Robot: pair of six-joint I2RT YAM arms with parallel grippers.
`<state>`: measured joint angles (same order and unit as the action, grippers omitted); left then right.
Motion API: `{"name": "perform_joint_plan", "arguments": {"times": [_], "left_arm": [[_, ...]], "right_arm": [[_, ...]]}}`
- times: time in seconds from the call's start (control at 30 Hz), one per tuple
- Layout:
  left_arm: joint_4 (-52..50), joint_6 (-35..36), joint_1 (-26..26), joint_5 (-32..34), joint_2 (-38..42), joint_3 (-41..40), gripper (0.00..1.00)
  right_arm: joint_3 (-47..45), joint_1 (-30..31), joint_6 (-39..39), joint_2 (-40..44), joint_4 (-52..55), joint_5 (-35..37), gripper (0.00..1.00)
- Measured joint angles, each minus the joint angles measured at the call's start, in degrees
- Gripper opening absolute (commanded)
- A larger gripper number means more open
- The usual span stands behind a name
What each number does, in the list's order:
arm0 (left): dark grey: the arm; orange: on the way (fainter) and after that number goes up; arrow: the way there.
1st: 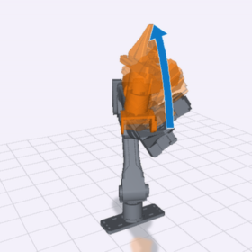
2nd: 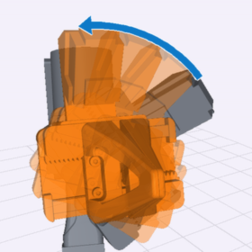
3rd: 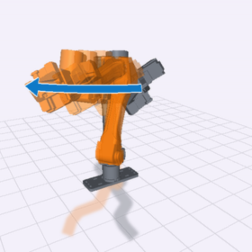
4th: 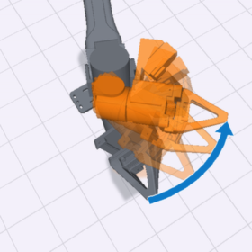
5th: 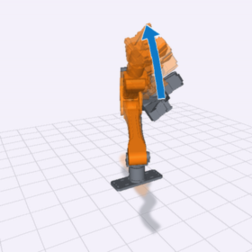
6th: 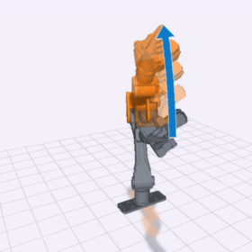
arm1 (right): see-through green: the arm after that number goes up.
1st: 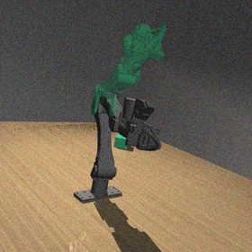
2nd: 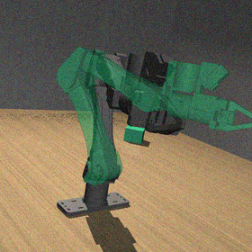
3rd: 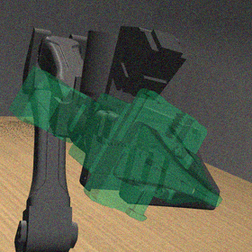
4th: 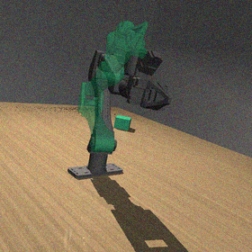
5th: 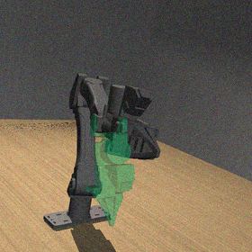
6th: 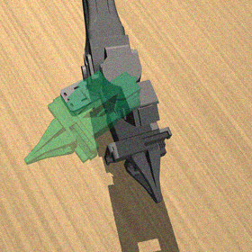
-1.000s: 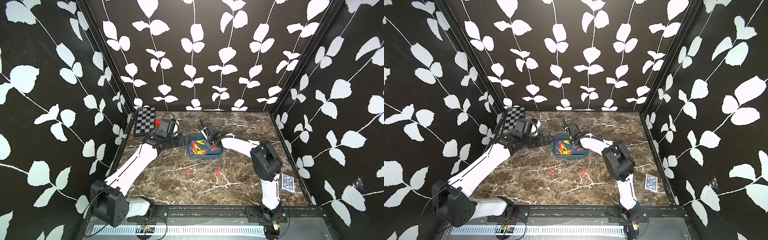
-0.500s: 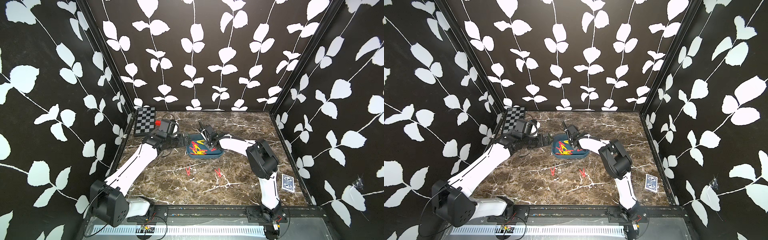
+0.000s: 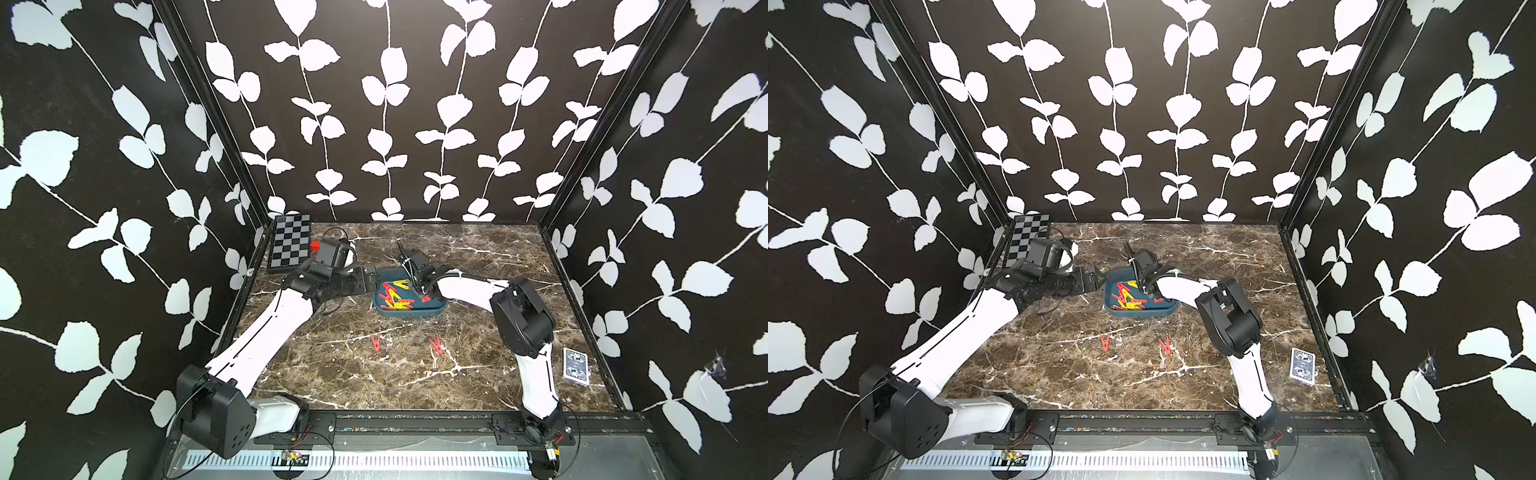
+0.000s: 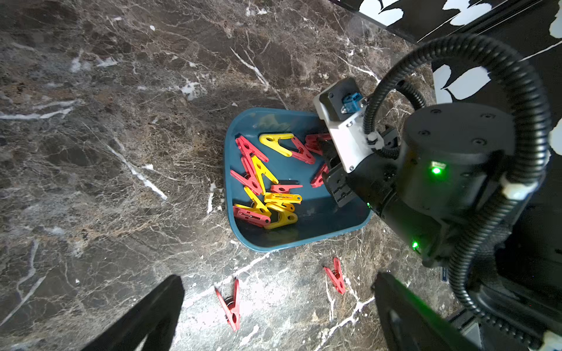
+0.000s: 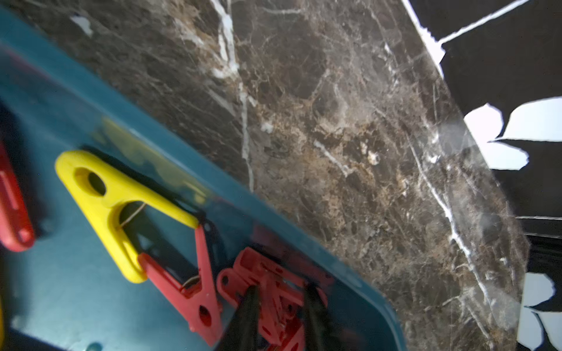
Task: Take the clothespins out of the storage box
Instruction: Pick up the clothespin from the storage box, then place the clothespin at the center of the board.
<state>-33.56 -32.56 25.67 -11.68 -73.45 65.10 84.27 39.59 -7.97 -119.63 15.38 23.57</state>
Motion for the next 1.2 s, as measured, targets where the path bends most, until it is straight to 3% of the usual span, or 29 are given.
{"name": "perform_joint_plan", "arguments": {"times": [0.17, 0.67, 0.97, 1.2], "left_arm": [[0.0, 0.0, 0.0, 0.2, 0.6, -0.3, 0.99], [0.1, 0.0, 0.0, -0.1, 0.6, -0.8, 0.99], [0.6, 0.2, 0.0, -0.9, 1.3, -1.9, 0.99], [0.7, 1.5, 0.0, -2.5, 1.9, -3.1, 0.99]], "right_arm": [[-0.6, 0.0, 0.1, 0.2, -0.7, 0.5, 0.0], [-0.3, 0.0, 6.7, 11.5, 6.7, -1.7, 0.0], [3.8, 0.0, 19.5, 14.4, 18.5, -9.5, 0.0], [-0.5, 0.0, 32.8, 19.3, 23.2, -16.6, 0.0]]}}
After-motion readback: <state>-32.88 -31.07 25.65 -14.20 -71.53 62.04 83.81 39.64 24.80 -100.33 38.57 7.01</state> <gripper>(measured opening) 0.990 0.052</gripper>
